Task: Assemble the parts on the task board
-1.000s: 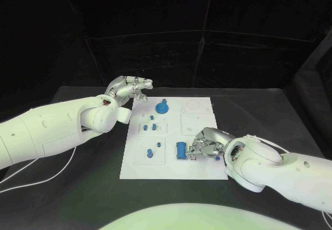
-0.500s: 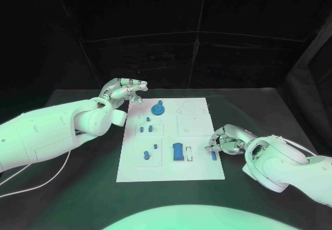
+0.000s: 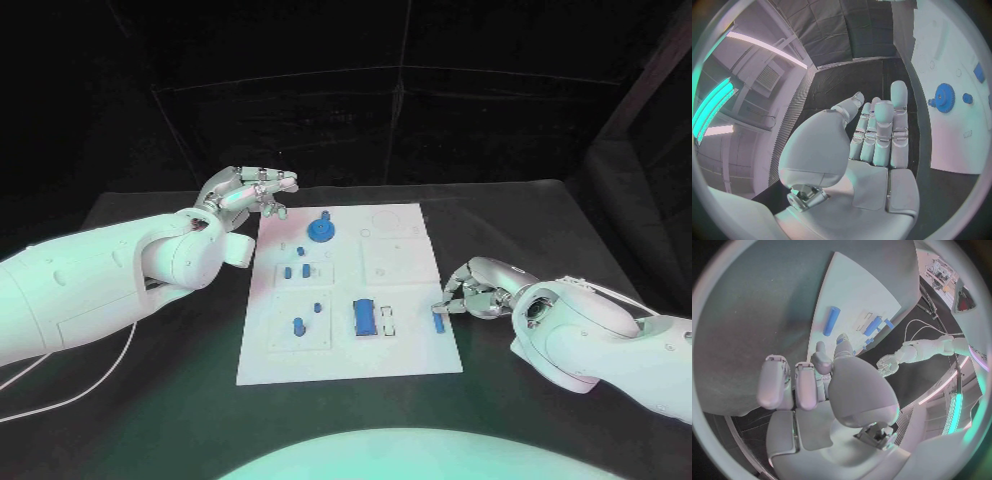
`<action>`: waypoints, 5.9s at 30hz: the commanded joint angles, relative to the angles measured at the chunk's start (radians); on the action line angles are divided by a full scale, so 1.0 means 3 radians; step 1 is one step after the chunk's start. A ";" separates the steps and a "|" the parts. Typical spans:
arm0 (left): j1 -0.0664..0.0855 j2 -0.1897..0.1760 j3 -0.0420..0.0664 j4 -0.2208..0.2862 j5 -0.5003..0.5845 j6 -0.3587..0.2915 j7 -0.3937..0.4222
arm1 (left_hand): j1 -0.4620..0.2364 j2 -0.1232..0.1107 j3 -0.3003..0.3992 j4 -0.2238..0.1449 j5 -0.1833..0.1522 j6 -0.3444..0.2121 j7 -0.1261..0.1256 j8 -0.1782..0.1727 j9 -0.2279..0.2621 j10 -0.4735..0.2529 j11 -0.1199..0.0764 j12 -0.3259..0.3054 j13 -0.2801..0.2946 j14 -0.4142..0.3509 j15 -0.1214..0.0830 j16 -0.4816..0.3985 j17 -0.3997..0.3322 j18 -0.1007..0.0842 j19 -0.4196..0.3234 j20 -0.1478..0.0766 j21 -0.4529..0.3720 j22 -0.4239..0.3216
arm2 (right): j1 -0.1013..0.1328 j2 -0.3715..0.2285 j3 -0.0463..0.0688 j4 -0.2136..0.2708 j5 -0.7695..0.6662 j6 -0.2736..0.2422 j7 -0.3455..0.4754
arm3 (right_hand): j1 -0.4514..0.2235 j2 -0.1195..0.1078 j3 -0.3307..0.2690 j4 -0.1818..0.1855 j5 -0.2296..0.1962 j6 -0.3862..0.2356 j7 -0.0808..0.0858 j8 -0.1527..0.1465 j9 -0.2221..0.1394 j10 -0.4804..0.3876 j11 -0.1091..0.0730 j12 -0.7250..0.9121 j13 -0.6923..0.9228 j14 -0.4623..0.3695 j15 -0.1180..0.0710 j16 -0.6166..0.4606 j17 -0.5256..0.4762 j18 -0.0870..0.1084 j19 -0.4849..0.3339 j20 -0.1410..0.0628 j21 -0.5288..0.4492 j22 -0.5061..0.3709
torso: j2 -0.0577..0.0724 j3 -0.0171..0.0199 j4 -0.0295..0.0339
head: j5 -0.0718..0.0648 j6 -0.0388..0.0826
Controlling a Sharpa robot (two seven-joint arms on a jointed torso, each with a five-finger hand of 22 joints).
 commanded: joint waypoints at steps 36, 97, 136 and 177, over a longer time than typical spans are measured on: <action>0.0004 0.0011 0.0002 0.0000 0.0009 0.0025 0.0018 | -0.0002 0.0048 -0.0030 -0.0002 0.0007 -0.0033 -0.0002 0.0020 -0.0005 -0.0035 0.0006 0.0025 0.0009 -0.0022 -0.0002 -0.0002 -0.0008 0.0068 0.0010 0.0025 -0.0027 -0.0012 | -0.0001 0.0280 -0.0001 -0.0108 -0.0676 0.0879 -0.0365 | 0.0343 0.0054 0.0067 -0.0213 0.0231 0.0089 -0.0046 0.0046 0.0109 -0.0077 -0.0044 -0.0120 -0.0078 0.0167 -0.0035 -0.0001 0.0003 -0.0037 0.0003 -0.0039 -0.0006 -0.0010 | -0.0005 -0.0005 0.0016 | -0.0025 -0.0008; 0.0000 0.0019 0.0001 -0.0003 0.0009 0.0054 -0.0009 | -0.0011 0.0049 -0.0044 0.0005 0.0007 -0.0045 0.0002 0.0022 -0.0008 -0.0051 0.0010 0.0033 0.0011 -0.0027 0.0000 -0.0003 -0.0018 0.0068 0.0013 0.0026 -0.0034 -0.0018 | 0.0001 0.0697 0.0001 -0.0027 0.0350 0.0160 -0.0420 | 0.0200 -0.0085 0.0675 0.0140 0.0904 0.0316 -0.0102 -0.0198 0.0107 0.0108 -0.0094 0.0041 0.0082 0.0211 -0.0076 0.0095 0.0193 -0.0059 0.0069 -0.0077 0.0060 0.0119 | 0.0000 -0.0005 0.0008 | 0.0041 -0.0030; 0.0000 0.0012 0.0001 0.0000 0.0009 0.0099 -0.0048 | -0.0023 0.0049 -0.0058 0.0014 0.0007 -0.0059 0.0005 0.0022 -0.0011 -0.0067 0.0014 0.0038 0.0012 -0.0044 0.0005 -0.0020 -0.0050 0.0066 0.0010 0.0029 -0.0042 -0.0024 | 0.0001 0.0719 0.0001 -0.0081 0.0228 0.0183 -0.0430 | -0.0356 -0.0146 0.0320 0.0328 -0.0129 0.0418 -0.0098 -0.0273 0.0204 0.0138 -0.0082 0.0063 0.0130 0.0207 -0.0066 0.0086 0.0190 -0.0059 0.0069 -0.0070 0.0055 0.0125 | -0.0001 -0.0004 0.0008 | 0.0052 -0.0044; -0.0042 0.0265 0.0002 -0.0492 0.0515 -0.0079 0.0123 | -0.0069 0.0077 -0.0150 0.0109 0.0020 -0.0219 -0.0048 -0.0037 -0.0037 -0.0246 0.0154 -0.0099 -0.0106 -0.1205 0.0325 -0.1820 -0.1161 -0.0044 -0.1393 0.0300 -0.1263 -0.0765 | 0.0420 0.1089 0.0007 -0.1915 0.3809 -0.0116 0.2871 | 0.0765 0.0068 0.0403 -0.0049 -0.0026 -0.0052 0.0317 -0.1001 -0.0335 -0.0932 0.0413 -0.3029 -0.2901 -0.1245 0.0490 -0.3898 -0.3175 0.0338 -0.1475 0.0483 -0.3379 -0.3303 | -0.0281 -0.0065 -0.0087 | -0.0004 0.0329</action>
